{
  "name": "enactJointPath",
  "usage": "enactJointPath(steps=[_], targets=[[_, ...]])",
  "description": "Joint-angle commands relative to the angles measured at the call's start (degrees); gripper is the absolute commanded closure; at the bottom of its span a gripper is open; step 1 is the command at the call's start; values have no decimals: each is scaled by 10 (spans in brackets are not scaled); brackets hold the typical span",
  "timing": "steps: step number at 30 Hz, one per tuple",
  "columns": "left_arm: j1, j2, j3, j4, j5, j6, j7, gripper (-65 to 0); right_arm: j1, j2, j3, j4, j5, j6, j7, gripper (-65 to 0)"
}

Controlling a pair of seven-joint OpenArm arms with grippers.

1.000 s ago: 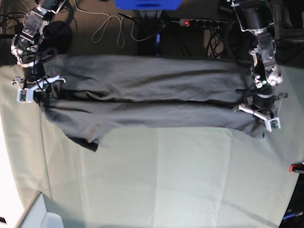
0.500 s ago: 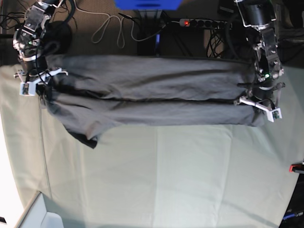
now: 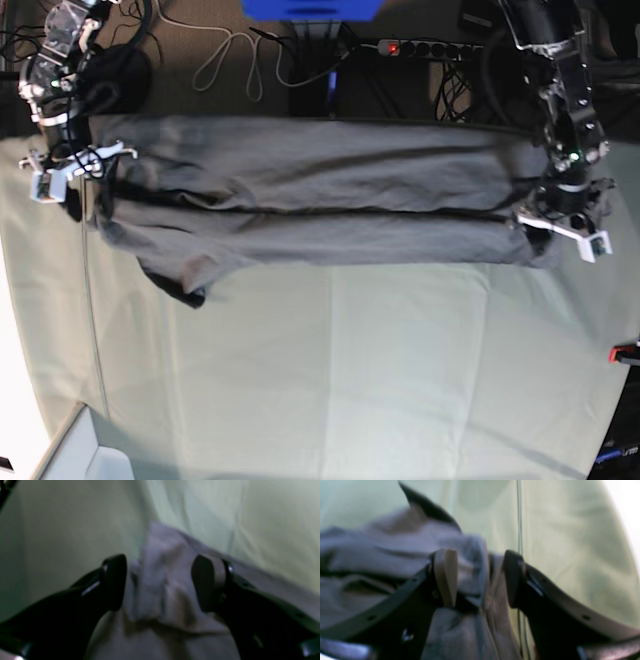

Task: Layout the t-shirt on the table in an organized manner, then fold the t-shirt properly
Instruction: 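Fold the held edge over toward the other edge with both grippers, then lower the folded edge and open both grippers to release it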

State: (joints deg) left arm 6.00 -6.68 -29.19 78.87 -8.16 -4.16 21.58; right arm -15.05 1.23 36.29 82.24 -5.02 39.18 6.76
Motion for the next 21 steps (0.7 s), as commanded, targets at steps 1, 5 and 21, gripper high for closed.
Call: enactJointPath(steps=[1, 5, 21], targets=[[-7, -8, -13, 7, -1, 3, -13, -418, -5, 5, 1, 19, 22, 8, 17, -306], [-45, -13, -32, -19, 0, 3, -13, -418, -2, 4, 0, 29, 24, 8, 17, -306], [-180, -15, -28, -238, 3, 2, -18, -416, 7, 7, -17, 27, 22, 8, 16, -306]])
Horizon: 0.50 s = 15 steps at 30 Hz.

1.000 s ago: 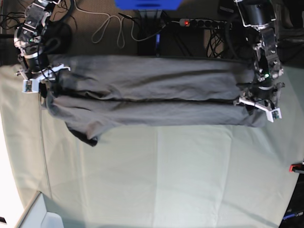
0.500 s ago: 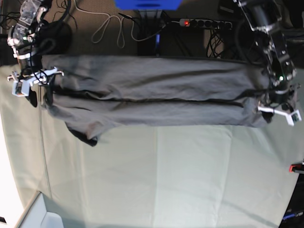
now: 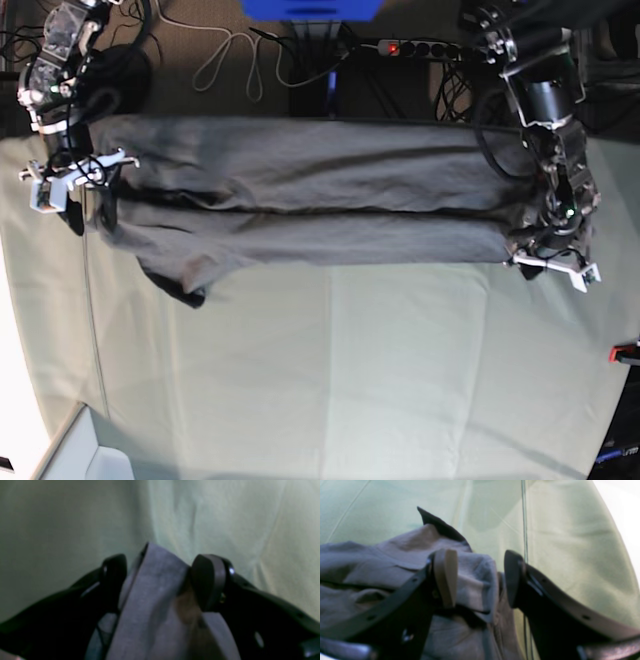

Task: Layout the t-shirt on the table in an organized manner, then fold the t-shirt properly
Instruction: 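Lower the folded edge and open both grippers to release it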

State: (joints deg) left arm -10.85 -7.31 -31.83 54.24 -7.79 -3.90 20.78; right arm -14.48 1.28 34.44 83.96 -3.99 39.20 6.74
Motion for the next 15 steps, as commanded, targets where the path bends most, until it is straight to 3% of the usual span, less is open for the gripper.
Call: enactJointPath(steps=[1, 3, 7, 10, 15], targets=[[-11, -9, -1, 2, -1, -1, -10, -415, 2, 8, 2, 10, 12, 8, 17, -306], [-15, -10, -1, -7, -3, -1, -10, -395, 20, 8, 2, 10, 12, 8, 17, -306], [-21, -11, -1, -7, -3, -1, -11, -248, 49, 8, -1, 9, 12, 8, 17, -309], [-23, -12, -1, -7, -3, -1, -11, -176, 80, 10, -32, 3, 6, 8, 15, -310], [-23, -12, -1, -4, -3, -1, -11, -23, 159, 24, -103, -62, -93, 8, -55, -311]])
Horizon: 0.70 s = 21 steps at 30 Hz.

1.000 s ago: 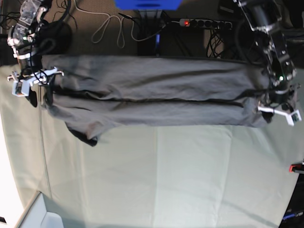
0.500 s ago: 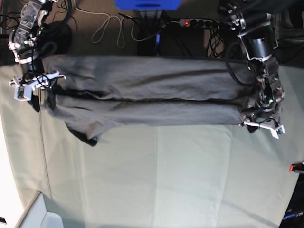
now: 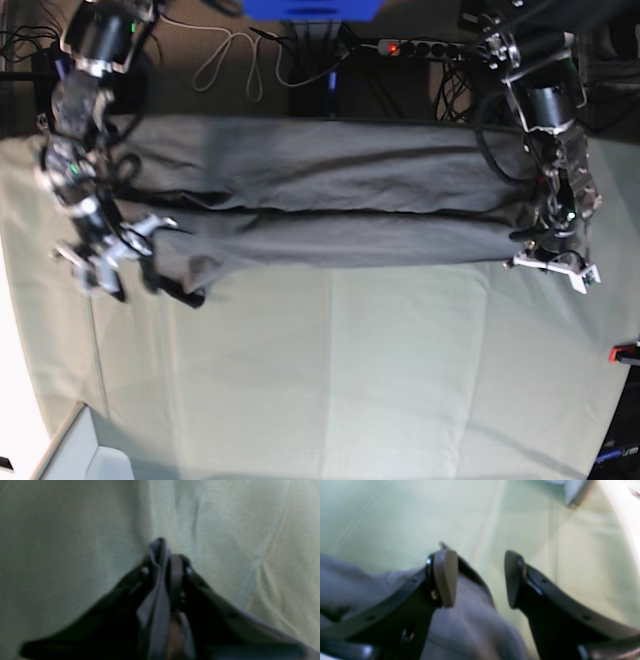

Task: Layout the t-shirt on the table in an organized manner, then fold the t-shirt properly
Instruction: 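Lower the folded edge and open both grippers to release it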

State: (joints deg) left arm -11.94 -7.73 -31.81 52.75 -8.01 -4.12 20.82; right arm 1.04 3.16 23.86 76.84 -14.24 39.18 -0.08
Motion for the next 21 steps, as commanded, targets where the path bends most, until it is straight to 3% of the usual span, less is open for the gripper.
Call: enactJointPath(steps=[1, 11, 21], targets=[[-12, -8, -1, 9, -1, 1, -12, 0, 22, 5, -1, -10, -8, 8, 5, -311], [-11, -8, -1, 10, 1, 1, -11, 0, 109, 6, -2, -138, -97, 8, 9, -368], [-11, -8, -1, 10, 2, 1, -11, 0, 135, 6, -2, -196, -100, 8, 21, -368]])
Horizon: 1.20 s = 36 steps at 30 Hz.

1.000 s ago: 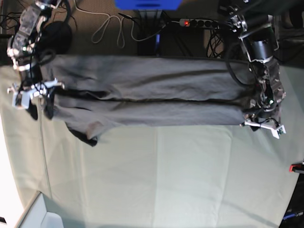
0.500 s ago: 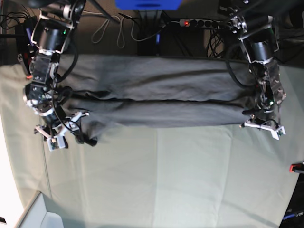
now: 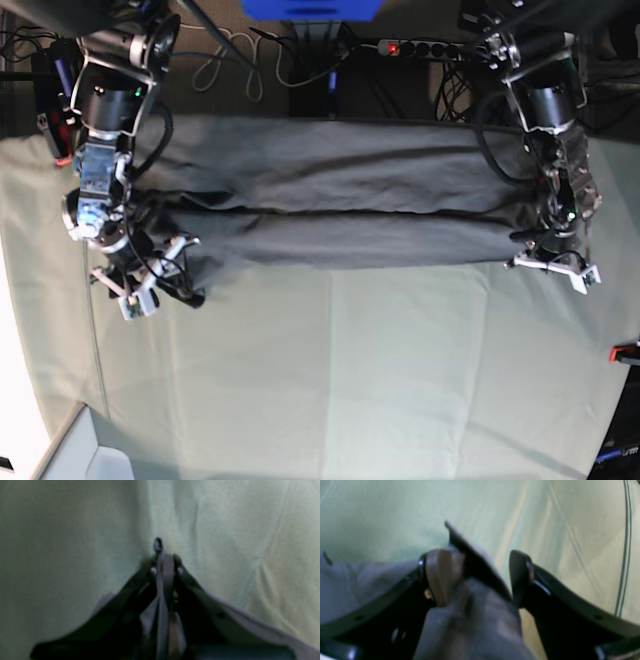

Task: Layout the t-shirt on the table in an organized manner, then fold the t-shirt properly
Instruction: 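Lower the folded edge and open both grippers to release it, then grasp the folded shirt's edge with both grippers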

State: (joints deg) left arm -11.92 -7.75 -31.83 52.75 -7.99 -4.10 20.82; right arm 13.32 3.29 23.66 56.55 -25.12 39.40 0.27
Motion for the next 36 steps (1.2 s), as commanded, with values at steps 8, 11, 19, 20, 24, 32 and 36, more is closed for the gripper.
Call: enactJointPath(steps=[8, 11, 19, 20, 24, 32, 36], targets=[[-12, -7, -1, 9, 2, 1, -11, 0, 47, 17, -1, -60, 9, 6, 17, -365], [-12, -7, -1, 9, 2, 1, -11, 0, 49, 17, -1, -69, 9, 6, 17, -360], [-12, -7, -1, 9, 2, 1, -11, 0, 57, 20, -1, -72, 9, 6, 17, -69], [-12, -7, -1, 9, 2, 1, -11, 0, 57, 20, -1, -71, 9, 6, 17, -16], [-13, -7, -1, 9, 2, 1, -11, 0, 57, 20, -1, -69, 8, 6, 14, 0], [-13, -8, -1, 32, 2, 1, -11, 0, 52, 29, 4, -12, 12, 6, 13, 0], [-12, -7, -1, 77, 1, 1, -6, 0, 40, 14, 4, 56, 13, 6, 12, 0]])
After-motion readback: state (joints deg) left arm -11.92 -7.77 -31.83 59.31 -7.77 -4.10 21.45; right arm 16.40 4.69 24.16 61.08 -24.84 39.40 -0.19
